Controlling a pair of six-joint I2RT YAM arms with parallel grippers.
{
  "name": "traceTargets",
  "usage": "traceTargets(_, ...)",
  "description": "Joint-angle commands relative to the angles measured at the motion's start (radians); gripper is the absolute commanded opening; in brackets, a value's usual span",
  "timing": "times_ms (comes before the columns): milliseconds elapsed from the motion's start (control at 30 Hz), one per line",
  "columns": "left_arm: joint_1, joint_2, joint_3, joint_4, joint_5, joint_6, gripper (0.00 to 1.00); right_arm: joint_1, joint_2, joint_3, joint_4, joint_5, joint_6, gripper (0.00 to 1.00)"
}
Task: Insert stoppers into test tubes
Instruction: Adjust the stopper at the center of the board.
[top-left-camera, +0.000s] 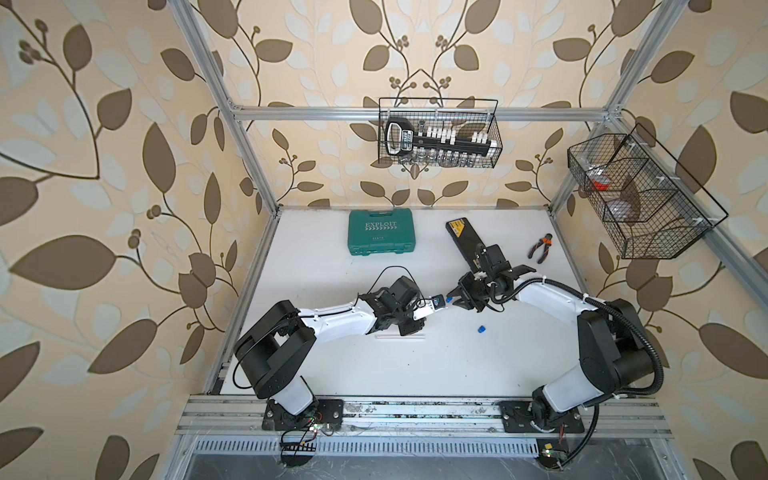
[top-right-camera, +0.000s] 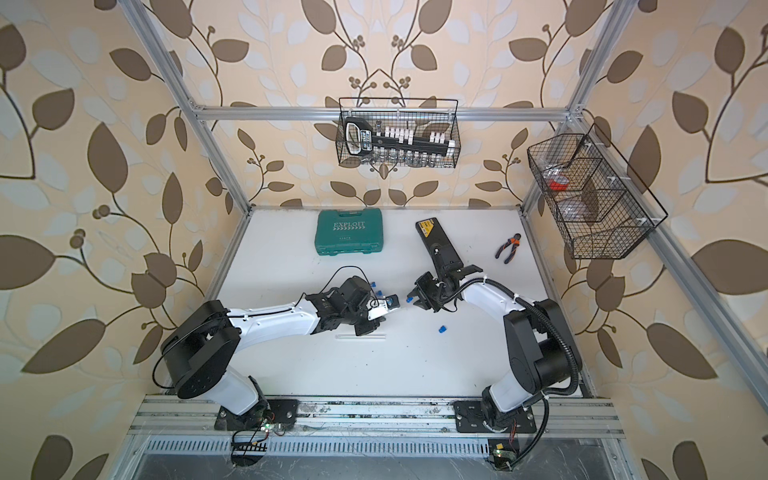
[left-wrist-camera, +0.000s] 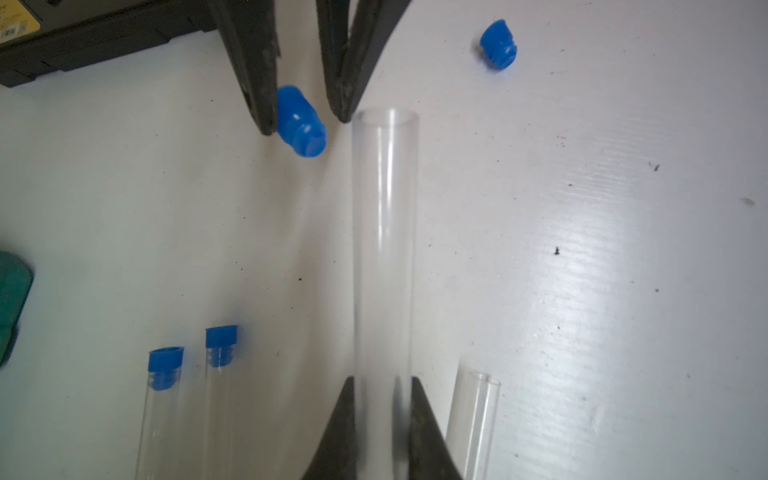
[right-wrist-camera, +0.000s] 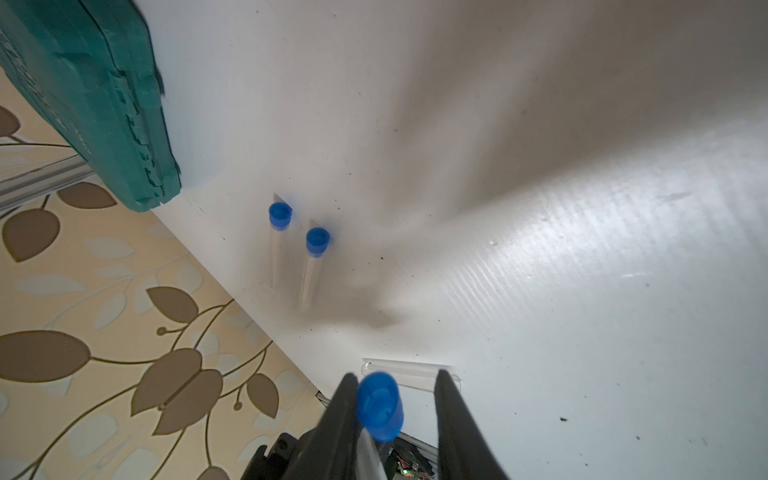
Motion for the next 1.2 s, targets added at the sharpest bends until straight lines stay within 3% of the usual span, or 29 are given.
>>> traceTargets(0, -0.004, 0.027, 0.055, -0.013, -0.029, -0.049, 0.0, -0.002, -0.022, -0.027, 0.011, -0.019, 0.041, 0.3)
traceTargets(567, -0.004, 0.161, 0.17, -0.089, -0.078, -0.082, 0.0, -0.002, -0.034, -0.026, 0.026, -0.032, 0.059, 0.31)
traceTargets(900, -0.005, 0.157, 0.17, -0.087, -0.106, -0.073, 0.0, -0.01, -0.039, -0.043, 0.026, -0.022, 0.05, 0.31)
traceTargets(1033, -0.003, 0.071, 0.12, -0.033, -0.099, -0.069, 0.0, -0.051, -0.053, -0.013, -0.031, 0.048, -0.059, 0.3)
traceTargets(1167, 0.002, -0.045, 0.059, 0.007, -0.126, -0.062, 0.0, -0.086, -0.082, 0.065, -0.116, 0.2, -0.334, 0.26)
